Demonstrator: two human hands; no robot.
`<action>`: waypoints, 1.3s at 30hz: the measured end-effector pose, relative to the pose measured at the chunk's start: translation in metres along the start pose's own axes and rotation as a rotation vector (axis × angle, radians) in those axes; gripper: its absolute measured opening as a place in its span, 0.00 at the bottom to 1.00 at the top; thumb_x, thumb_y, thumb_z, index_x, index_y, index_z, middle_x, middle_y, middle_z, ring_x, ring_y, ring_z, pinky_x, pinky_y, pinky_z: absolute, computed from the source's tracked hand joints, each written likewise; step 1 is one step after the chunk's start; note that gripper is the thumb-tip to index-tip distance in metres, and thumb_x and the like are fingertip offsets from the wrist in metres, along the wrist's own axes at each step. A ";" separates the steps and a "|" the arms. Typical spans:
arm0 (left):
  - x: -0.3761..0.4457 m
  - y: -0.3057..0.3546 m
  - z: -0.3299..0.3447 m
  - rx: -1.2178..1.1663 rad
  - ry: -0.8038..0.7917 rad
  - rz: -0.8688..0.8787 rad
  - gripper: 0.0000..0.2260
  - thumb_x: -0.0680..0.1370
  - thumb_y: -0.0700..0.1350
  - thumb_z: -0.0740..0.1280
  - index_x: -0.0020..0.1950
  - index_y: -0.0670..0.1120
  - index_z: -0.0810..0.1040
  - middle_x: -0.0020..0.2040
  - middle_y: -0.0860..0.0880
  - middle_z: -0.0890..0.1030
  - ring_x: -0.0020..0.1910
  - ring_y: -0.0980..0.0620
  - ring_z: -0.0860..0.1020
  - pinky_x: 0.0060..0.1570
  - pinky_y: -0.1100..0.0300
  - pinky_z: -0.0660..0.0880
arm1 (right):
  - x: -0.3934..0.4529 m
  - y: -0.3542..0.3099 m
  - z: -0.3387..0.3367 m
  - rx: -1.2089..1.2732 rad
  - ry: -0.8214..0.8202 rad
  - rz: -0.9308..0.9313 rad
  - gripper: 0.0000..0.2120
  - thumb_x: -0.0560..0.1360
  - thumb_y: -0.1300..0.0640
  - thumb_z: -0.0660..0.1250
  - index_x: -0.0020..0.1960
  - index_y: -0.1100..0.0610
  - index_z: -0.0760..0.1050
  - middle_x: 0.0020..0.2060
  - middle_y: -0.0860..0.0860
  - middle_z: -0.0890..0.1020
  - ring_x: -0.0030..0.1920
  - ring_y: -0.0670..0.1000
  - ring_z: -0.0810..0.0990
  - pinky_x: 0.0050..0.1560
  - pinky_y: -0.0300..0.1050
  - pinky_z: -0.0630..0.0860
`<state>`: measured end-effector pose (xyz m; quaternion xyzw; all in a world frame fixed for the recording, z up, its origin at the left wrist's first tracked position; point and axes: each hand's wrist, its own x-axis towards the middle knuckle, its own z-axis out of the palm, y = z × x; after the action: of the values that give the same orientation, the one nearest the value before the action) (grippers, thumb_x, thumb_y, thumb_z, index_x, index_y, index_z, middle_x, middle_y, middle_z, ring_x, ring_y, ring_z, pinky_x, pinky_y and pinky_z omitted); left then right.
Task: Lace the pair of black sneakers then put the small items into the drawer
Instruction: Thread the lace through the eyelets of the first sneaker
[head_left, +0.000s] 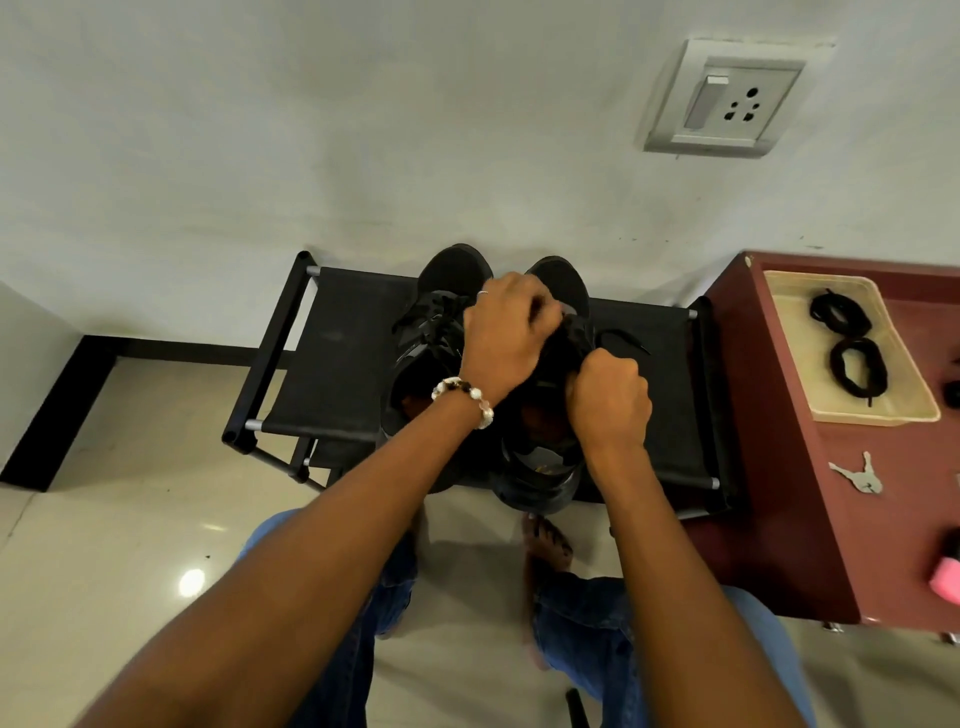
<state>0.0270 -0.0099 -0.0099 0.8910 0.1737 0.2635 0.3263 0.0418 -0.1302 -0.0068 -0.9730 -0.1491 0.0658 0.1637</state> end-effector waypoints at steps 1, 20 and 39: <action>0.003 0.004 -0.007 -0.225 0.021 -0.140 0.10 0.78 0.46 0.63 0.43 0.41 0.78 0.39 0.48 0.78 0.40 0.50 0.76 0.39 0.52 0.74 | 0.000 0.000 0.000 -0.004 -0.001 -0.002 0.08 0.81 0.61 0.57 0.47 0.64 0.73 0.46 0.61 0.78 0.46 0.64 0.78 0.39 0.51 0.71; 0.006 0.018 -0.014 0.575 -0.479 0.245 0.11 0.77 0.45 0.67 0.57 0.42 0.81 0.58 0.43 0.72 0.56 0.43 0.73 0.49 0.55 0.74 | -0.001 0.000 0.001 0.081 -0.012 0.081 0.09 0.80 0.58 0.60 0.42 0.60 0.68 0.45 0.61 0.77 0.47 0.64 0.78 0.39 0.51 0.70; 0.019 0.028 -0.054 -1.580 0.187 -0.708 0.10 0.82 0.41 0.60 0.41 0.43 0.71 0.34 0.47 0.76 0.31 0.51 0.73 0.40 0.52 0.76 | 0.001 0.002 0.006 0.100 -0.007 0.094 0.12 0.80 0.55 0.61 0.40 0.59 0.67 0.36 0.54 0.69 0.46 0.64 0.78 0.38 0.49 0.69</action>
<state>0.0146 0.0049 0.0506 0.2719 0.2329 0.2622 0.8962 0.0424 -0.1300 -0.0131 -0.9692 -0.1005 0.0841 0.2084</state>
